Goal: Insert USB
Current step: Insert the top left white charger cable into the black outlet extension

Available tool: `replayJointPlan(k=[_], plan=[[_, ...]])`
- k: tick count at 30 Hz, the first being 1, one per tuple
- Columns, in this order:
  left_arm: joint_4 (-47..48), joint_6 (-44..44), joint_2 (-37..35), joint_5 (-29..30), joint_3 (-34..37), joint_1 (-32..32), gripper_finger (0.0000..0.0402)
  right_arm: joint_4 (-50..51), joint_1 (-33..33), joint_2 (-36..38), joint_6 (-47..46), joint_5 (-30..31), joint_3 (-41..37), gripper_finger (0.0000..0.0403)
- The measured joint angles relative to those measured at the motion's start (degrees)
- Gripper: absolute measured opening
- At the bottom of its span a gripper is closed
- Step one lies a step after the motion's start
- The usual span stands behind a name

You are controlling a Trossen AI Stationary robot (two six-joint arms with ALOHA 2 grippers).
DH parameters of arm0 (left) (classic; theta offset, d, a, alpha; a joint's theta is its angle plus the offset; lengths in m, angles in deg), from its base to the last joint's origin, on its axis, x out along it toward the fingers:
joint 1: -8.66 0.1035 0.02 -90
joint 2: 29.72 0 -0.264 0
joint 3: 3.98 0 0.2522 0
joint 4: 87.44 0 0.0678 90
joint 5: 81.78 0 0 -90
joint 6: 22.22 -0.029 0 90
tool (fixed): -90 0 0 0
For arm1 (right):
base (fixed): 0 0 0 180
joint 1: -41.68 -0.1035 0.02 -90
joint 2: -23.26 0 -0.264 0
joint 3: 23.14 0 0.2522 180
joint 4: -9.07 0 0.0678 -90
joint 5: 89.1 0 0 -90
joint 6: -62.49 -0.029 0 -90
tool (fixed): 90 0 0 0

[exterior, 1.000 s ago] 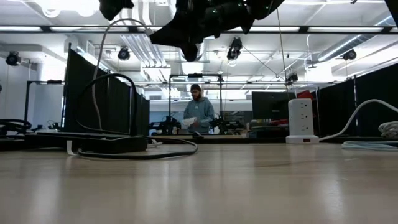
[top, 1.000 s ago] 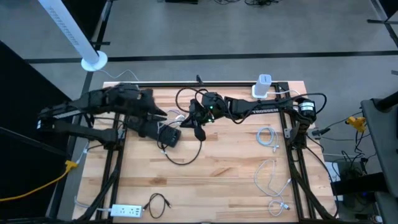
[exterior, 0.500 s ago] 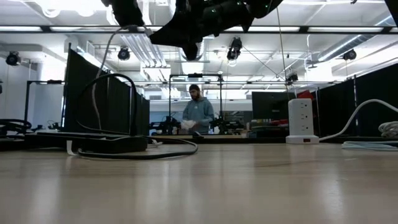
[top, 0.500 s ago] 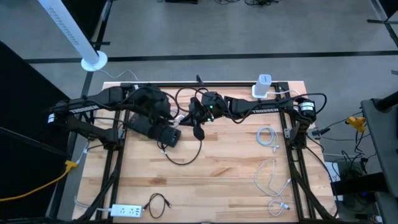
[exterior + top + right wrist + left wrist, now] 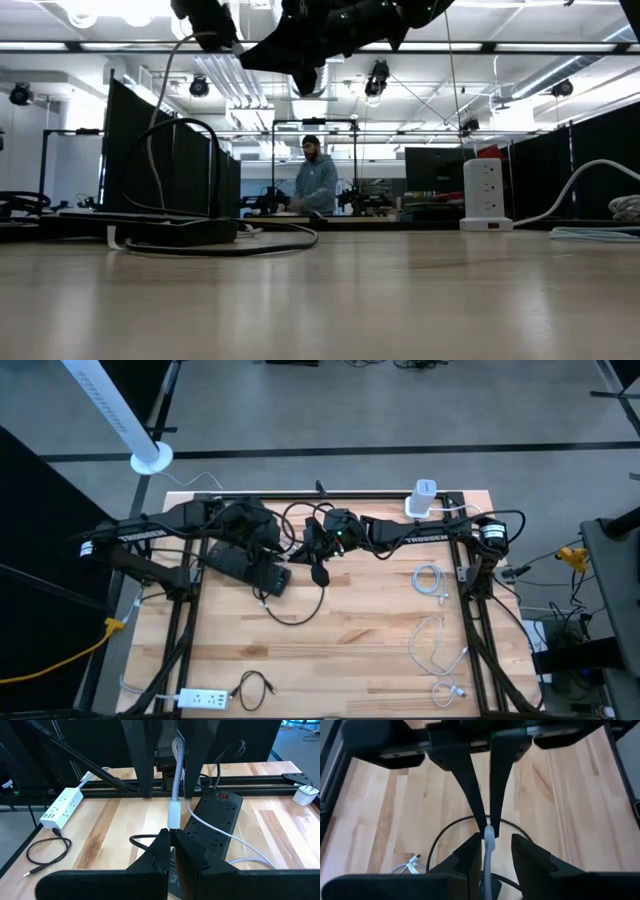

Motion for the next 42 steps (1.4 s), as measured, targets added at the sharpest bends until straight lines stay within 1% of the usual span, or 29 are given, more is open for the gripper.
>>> replayJointPlan(k=[16,29,32,36,38,42], plan=[[1.4,0.1,-0.1,-0.2,0.0,0.0,0.0069,0.0,0.0,0.0,0.9,0.2,0.0,0.0],[0.7,0.1,-0.1,0.3,0.0,0.0,0.0068,0.0,0.0,0.0,0.9,0.5,0.0,0.0],[0.7,0.1,-0.1,1.6,0.0,0.0,0.0066,0.0,0.0,0.0,0.9,0.5,0.0,0.0],[0.8,0.8,-0.2,1.7,0.0,0.0,0.0064,0.0,0.0,0.0,0.9,0.5,0.0,0.0],[1.0,1.0,-0.2,1.7,0.0,0.0,0.0056,0.0,0.0,0.0,0.9,0.5,0.0,0.0],[1.7,1.0,-0.2,1.8,0.0,0.0,0.001,0.0,0.0,0.0,0.9,0.5,0.0,0.0]])
